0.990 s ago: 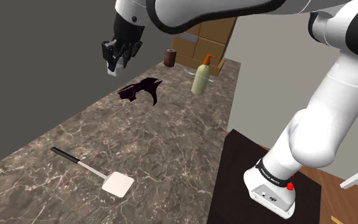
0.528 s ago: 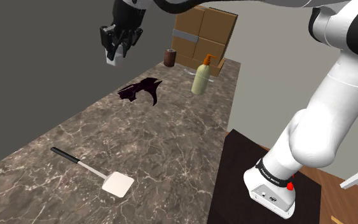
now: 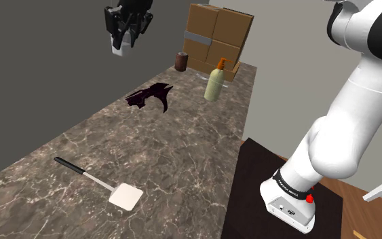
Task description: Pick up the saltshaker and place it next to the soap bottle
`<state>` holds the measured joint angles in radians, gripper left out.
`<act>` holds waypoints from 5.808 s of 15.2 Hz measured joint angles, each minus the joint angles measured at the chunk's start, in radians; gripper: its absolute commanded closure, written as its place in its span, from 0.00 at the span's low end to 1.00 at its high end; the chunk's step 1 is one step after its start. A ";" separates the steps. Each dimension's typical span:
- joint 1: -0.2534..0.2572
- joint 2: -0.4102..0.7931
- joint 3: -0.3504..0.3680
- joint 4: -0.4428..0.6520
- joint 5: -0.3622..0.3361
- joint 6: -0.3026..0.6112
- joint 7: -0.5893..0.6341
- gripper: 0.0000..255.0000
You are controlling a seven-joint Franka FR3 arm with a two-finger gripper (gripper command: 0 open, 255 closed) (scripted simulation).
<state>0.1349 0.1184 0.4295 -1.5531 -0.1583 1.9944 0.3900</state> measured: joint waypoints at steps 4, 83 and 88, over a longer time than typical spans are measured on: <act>-0.005 -0.006 -0.002 0.035 0.008 -0.040 -0.014 1.00; -0.221 -0.407 -0.589 -1.023 0.396 0.589 -1.024 1.00; -0.200 -0.358 -0.600 -1.055 0.438 0.667 -1.062 1.00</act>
<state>-0.0654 -0.2394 -0.1706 -2.6078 0.2801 2.6619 -0.6718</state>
